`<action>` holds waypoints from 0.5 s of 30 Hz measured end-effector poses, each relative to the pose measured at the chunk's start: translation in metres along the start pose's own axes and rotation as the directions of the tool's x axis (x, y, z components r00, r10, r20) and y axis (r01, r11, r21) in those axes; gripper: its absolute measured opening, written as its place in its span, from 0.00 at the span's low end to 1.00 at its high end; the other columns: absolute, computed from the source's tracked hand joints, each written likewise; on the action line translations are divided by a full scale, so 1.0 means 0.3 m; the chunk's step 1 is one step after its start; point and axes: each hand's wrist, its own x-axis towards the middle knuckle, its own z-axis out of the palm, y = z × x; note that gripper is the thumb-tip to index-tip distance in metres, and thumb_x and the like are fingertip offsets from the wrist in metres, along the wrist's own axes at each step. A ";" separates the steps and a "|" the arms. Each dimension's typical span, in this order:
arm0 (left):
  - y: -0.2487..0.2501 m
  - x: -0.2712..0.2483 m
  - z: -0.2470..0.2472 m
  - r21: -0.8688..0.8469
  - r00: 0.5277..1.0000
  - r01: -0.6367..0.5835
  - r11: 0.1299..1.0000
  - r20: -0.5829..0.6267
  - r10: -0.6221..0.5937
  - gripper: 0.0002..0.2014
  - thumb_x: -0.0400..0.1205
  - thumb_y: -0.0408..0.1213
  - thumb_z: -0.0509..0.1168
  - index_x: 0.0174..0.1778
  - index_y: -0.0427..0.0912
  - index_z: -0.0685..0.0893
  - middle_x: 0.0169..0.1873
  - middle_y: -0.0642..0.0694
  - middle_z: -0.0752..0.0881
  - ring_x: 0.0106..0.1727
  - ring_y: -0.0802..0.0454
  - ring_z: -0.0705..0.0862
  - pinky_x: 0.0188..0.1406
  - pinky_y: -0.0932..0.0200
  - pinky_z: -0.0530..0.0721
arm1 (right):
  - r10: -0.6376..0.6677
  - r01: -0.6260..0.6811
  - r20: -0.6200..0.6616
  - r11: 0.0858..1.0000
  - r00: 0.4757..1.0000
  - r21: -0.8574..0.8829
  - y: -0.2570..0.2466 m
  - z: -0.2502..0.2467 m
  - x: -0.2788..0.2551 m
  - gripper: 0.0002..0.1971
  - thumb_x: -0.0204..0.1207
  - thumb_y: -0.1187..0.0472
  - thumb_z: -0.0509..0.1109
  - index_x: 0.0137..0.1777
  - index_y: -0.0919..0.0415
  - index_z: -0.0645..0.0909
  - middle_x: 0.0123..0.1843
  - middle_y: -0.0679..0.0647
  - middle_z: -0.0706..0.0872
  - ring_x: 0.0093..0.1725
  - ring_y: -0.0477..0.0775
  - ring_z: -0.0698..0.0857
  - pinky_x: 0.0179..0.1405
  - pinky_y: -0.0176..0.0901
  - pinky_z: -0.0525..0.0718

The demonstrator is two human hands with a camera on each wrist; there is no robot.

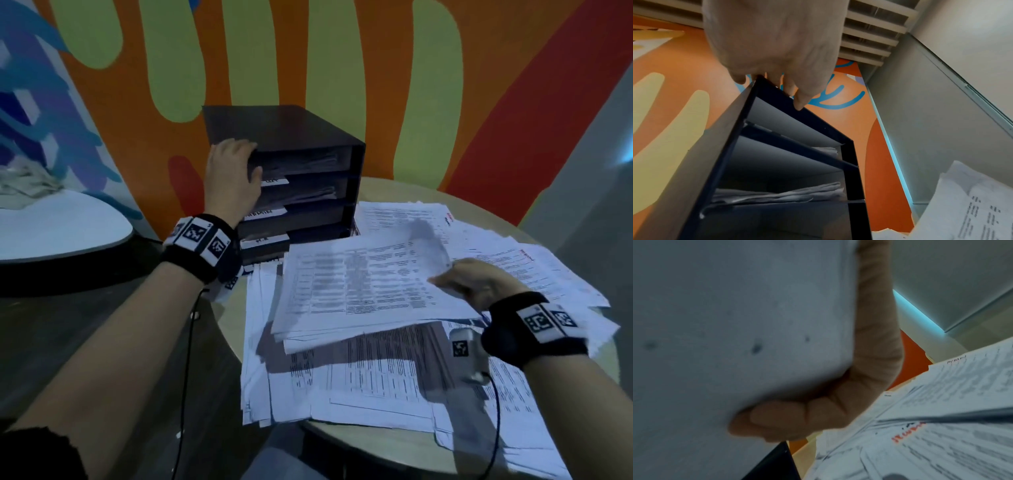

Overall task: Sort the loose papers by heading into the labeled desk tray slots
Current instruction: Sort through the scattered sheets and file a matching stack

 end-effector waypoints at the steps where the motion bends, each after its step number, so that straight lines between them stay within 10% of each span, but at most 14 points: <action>1: 0.001 -0.001 0.004 -0.016 1.000 -0.004 1.000 -0.009 0.004 0.21 0.84 0.37 0.63 0.74 0.38 0.76 0.72 0.41 0.78 0.76 0.41 0.69 0.79 0.45 0.63 | 0.024 -0.024 0.005 1.000 1.000 0.004 0.008 0.015 0.015 0.18 0.76 0.76 0.69 0.31 0.61 0.66 0.20 0.51 0.76 0.29 0.49 0.75 0.27 0.32 0.73; 5: -0.005 -0.006 0.022 -0.050 0.999 -0.011 0.999 -0.051 0.009 0.21 0.82 0.34 0.63 0.73 0.38 0.77 0.71 0.41 0.78 0.75 0.42 0.70 0.77 0.46 0.67 | 0.126 -0.127 0.013 0.990 0.992 0.063 0.038 0.078 0.084 0.15 0.67 0.70 0.79 0.38 0.63 0.72 0.25 0.54 0.77 0.29 0.49 0.73 0.42 0.33 0.65; 10: -0.004 -0.015 0.047 -0.060 0.994 -0.009 0.998 -0.108 0.003 0.22 0.81 0.32 0.63 0.72 0.38 0.77 0.70 0.42 0.79 0.74 0.43 0.70 0.76 0.47 0.68 | 0.215 -0.212 0.020 0.939 0.977 0.272 0.052 0.262 0.086 0.11 0.83 0.76 0.56 0.39 0.66 0.68 0.16 0.56 0.74 0.06 0.45 0.68 0.07 0.26 0.63; 15: -0.014 -0.021 0.060 -0.061 0.988 -0.051 0.997 -0.150 0.041 0.22 0.79 0.30 0.62 0.71 0.36 0.78 0.68 0.41 0.80 0.72 0.41 0.72 0.74 0.46 0.71 | 0.225 -0.205 0.020 0.843 0.974 0.498 0.024 0.479 0.117 0.13 0.79 0.82 0.48 0.43 0.67 0.69 0.36 0.57 0.73 0.26 0.49 0.70 0.12 0.30 0.67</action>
